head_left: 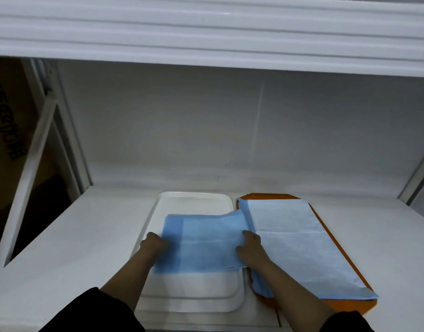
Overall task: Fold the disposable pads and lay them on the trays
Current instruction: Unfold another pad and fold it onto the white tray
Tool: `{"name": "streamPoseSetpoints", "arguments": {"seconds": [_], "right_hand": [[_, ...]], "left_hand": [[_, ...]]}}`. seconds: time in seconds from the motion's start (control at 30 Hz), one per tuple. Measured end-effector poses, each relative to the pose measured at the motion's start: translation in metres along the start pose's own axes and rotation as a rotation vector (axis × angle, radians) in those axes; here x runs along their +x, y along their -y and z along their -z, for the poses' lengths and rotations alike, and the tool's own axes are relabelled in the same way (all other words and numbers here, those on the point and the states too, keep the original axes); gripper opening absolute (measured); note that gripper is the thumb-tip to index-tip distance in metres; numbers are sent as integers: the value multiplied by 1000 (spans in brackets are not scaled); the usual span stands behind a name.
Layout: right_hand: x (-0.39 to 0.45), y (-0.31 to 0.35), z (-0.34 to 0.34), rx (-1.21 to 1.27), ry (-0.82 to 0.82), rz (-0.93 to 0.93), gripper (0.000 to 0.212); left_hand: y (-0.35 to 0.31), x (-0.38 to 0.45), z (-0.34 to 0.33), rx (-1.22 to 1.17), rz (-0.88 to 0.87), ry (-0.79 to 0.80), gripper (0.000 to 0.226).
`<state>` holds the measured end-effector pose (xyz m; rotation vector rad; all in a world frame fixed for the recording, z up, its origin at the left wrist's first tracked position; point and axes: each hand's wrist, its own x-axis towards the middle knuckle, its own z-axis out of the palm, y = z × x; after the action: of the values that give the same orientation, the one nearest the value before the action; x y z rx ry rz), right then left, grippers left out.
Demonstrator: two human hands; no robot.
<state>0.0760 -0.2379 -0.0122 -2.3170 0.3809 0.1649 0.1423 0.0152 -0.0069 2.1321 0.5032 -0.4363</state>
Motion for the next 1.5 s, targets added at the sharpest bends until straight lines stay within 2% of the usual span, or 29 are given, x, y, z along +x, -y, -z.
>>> {"name": "streamPoseSetpoints", "arguments": {"seconds": [0.07,0.13,0.2,0.27,0.33,0.4,0.47,0.53,0.67,0.77,0.8,0.9,0.97,1.0,1.07,1.1,1.17,1.23,1.3,1.37,1.43,1.5], "right_hand": [[-1,-2,0,-9,11,-3,60],[-2,-3,0,-24,24,-3,61],[-3,-3,0,-65,10,-9,62],[-6,-1,1,-207,-59,14,62],[-9,5,1,-355,-107,129,66],[-12,15,-1,-383,-60,278,75],[-15,29,-7,-363,21,374,87],[-20,43,-14,-335,23,417,93],[-26,61,-16,-223,-289,404,65],[-27,66,-2,-203,-469,301,44],[-27,66,5,-186,-513,271,40],[-26,58,28,58,-528,168,34],[-27,55,36,243,-507,164,33],[-27,49,43,297,-506,174,32],[-30,41,55,399,-508,178,28],[-32,37,61,476,-510,164,25],[-34,27,73,659,-500,118,26],[-35,18,85,814,-439,113,29],[-36,9,96,947,-361,162,28],[-36,-1,108,955,-338,220,24],[-31,-13,118,890,-386,239,23],[-24,-30,129,859,-455,197,29]], "left_hand": [[3,4,-1,-143,10,43,53],[6,0,-1,-230,4,81,37],[7,-4,-3,-188,-14,108,26],[1,-13,-1,-58,-47,72,18],[-11,-17,1,-5,-117,18,25],[-29,-26,3,-31,-214,-17,36],[-53,-37,3,-69,-312,-31,29],[-78,-53,1,-44,-405,-29,19],[-121,-90,-7,144,-624,-117,28],[-145,-117,-20,193,-814,-148,10],[-152,-125,-26,176,-890,-142,12],[-162,-142,-46,107,-1157,-146,27],[-157,-142,-55,43,-1241,-277,39],[-156,-143,-64,-13,-1233,-349,45],[-151,-140,-81,-104,-1082,-399,53],[-149,-137,-89,-132,-956,-355,56],[-150,-132,-108,-182,-656,-156,62],[-152,-127,-127,-231,-467,22,65],[-156,-127,-148,-269,-423,143,64],[-163,-127,-172,-326,-421,264,77],[-165,-103,-213,-398,-469,335,102],[-168,-101,-237,-426,-501,395,105]]}}
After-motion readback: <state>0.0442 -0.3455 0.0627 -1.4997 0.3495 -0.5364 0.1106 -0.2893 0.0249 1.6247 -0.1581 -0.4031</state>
